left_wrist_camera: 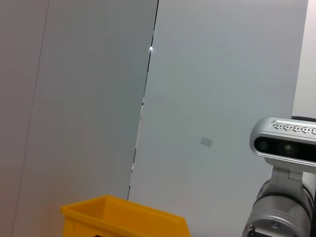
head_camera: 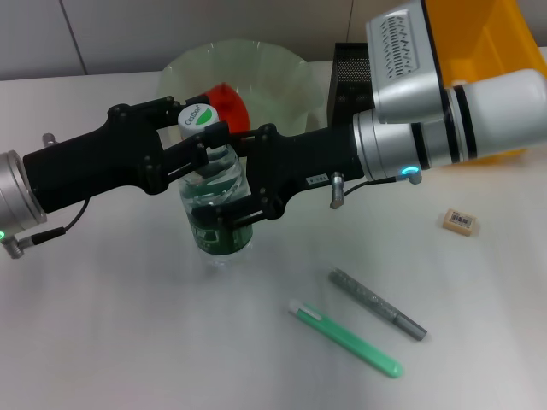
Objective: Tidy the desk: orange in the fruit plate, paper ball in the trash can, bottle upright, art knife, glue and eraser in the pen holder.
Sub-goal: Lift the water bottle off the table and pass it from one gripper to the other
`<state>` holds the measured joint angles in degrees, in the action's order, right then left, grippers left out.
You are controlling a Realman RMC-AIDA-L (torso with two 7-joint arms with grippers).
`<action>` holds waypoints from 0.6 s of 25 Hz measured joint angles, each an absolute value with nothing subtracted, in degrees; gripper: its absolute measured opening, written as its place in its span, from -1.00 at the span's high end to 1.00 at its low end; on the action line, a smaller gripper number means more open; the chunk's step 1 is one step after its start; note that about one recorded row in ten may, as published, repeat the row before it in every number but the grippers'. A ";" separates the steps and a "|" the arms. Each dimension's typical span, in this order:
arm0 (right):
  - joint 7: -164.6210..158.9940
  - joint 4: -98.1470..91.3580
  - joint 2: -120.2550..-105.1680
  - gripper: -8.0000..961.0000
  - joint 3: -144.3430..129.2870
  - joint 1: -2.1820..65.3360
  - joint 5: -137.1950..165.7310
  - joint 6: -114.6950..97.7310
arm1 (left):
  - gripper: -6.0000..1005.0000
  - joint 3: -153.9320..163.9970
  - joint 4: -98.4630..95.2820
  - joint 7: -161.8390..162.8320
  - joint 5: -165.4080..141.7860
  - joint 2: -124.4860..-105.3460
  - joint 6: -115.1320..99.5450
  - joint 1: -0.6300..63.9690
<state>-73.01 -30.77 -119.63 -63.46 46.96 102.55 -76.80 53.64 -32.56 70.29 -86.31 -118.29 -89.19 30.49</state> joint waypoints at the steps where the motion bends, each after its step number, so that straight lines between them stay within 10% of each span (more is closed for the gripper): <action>1: -73.01 -31.00 -119.63 -0.65 -63.46 46.82 102.36 -76.86 | 0.09 53.65 -32.56 70.39 -86.31 -118.29 -89.18 30.57; 15: -73.16 -32.65 -119.57 -0.65 -63.38 46.01 101.17 -77.23 | 0.12 53.71 -32.51 70.64 -86.74 -118.24 -89.17 30.61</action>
